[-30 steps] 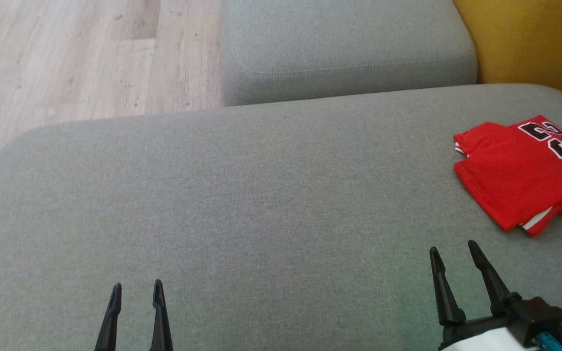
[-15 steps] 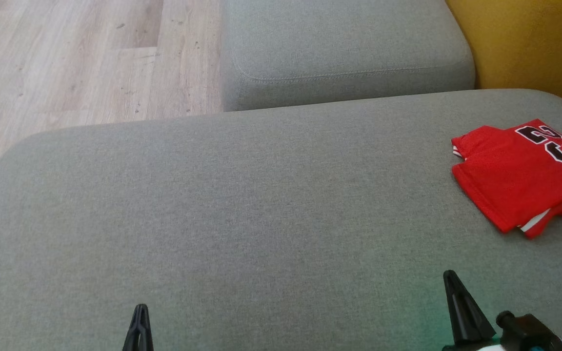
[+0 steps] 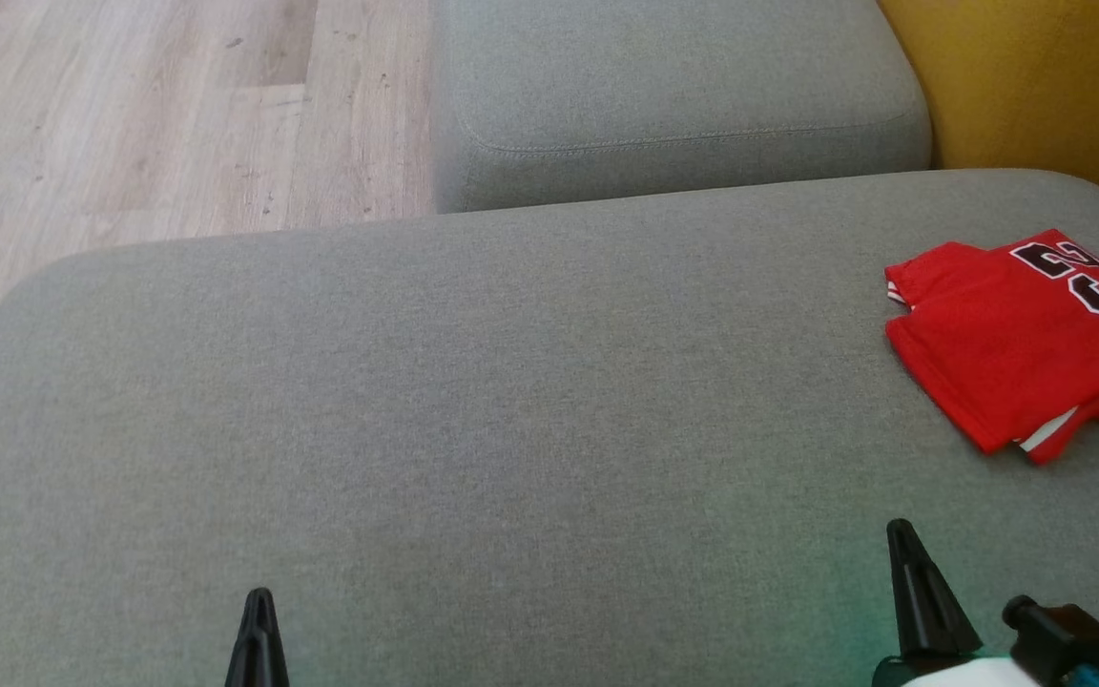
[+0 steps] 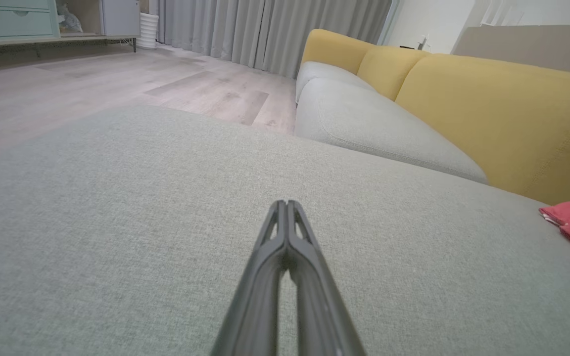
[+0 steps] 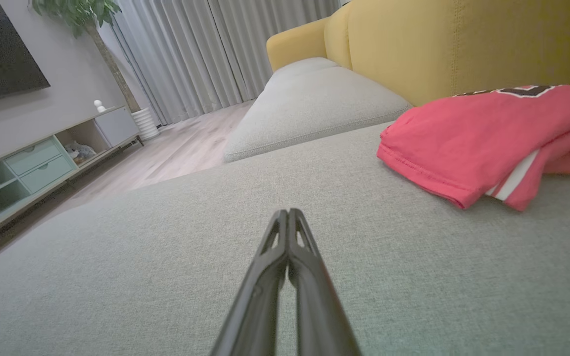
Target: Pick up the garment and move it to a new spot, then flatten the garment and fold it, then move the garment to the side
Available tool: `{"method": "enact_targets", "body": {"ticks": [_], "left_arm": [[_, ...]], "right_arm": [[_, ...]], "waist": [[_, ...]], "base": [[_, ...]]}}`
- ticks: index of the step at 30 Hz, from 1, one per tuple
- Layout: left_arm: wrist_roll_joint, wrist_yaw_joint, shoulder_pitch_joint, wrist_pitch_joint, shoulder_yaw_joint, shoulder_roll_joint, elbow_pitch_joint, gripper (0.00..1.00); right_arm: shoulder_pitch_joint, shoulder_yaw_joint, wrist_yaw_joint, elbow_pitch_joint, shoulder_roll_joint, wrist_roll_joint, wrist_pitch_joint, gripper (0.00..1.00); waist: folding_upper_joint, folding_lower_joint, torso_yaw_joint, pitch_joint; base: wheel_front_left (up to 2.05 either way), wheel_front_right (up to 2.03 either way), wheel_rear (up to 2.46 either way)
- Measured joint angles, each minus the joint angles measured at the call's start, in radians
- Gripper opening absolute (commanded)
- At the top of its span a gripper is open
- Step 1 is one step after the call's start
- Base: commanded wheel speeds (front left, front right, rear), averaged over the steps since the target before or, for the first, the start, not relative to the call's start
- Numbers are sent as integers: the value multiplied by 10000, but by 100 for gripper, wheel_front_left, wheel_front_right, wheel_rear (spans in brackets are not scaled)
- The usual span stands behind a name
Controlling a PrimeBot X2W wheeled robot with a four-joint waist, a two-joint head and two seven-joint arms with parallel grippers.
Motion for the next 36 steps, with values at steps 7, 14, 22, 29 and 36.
{"method": "enact_targets", "body": {"ticks": [7,14,22,29,36], "left_arm": [[-844,-94,-188,174,31,17,102,0],[-1685,-174,-387,336,92,33,196,0],[-2635,-311,-602,525,242,54,267,0],[-3580,-437,-820,706,322,81,364,0],[-4408,-531,-1007,884,378,94,451,0]], "right_arm": [[-180,-67,0,54,-8,890,176,0],[-338,-157,0,105,-19,1766,336,0],[-465,-263,0,173,-38,2767,527,0],[-705,-364,0,221,-50,3770,738,0],[-830,-481,0,257,-54,4640,905,0]], "waist": [[0,0,6,41],[0,0,13,81],[0,0,20,128],[0,0,27,174],[0,0,34,215]], "base": [[0,0,0],[0,0,0],[0,0,0],[0,0,0],[0,0,0]]}}
